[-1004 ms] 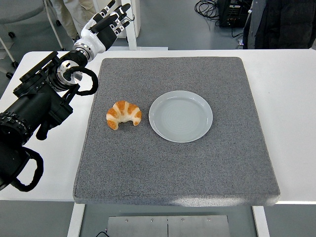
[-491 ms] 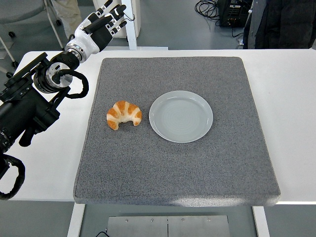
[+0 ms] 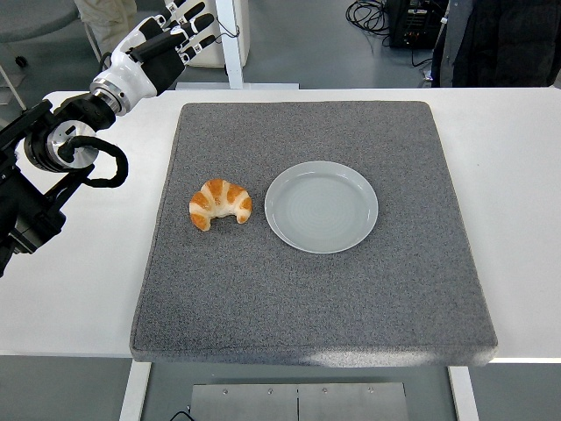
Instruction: Place the bread on the plate
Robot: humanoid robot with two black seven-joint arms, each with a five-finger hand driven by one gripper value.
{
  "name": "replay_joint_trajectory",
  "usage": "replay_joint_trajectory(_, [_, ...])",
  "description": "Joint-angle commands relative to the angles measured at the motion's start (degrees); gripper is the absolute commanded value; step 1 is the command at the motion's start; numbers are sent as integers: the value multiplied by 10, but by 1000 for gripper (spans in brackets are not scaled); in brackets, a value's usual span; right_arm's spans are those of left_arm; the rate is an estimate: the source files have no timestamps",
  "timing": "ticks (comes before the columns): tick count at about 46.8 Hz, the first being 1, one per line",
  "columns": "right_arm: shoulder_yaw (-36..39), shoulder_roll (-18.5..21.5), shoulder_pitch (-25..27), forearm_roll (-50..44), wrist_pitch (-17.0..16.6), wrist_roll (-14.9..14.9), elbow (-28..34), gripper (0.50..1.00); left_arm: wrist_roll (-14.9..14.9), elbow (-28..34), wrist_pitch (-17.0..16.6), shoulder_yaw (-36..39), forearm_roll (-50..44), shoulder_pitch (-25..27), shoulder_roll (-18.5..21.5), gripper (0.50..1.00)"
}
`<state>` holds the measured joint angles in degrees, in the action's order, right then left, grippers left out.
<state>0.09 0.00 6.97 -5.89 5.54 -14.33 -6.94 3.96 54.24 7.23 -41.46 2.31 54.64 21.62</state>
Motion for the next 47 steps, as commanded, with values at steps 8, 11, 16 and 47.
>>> replay_joint_trajectory(8, [0,0,0,0,0,0,0,1000,0,56,0,0,87,-16,40,1000])
replay_joint_trajectory(11, [0,0,1,0,0,0,0,1000,0,74,0,1,105,-18,54,1000])
replay_joint_trajectory(16, [0,0,0,0,0,0,0,1000,0,103,0,1,134,-23,78,1000])
replay_joint_trajectory(47, [0,0,1,0,0,0,0,1000,8,234,20,87,455,-30,223,1000])
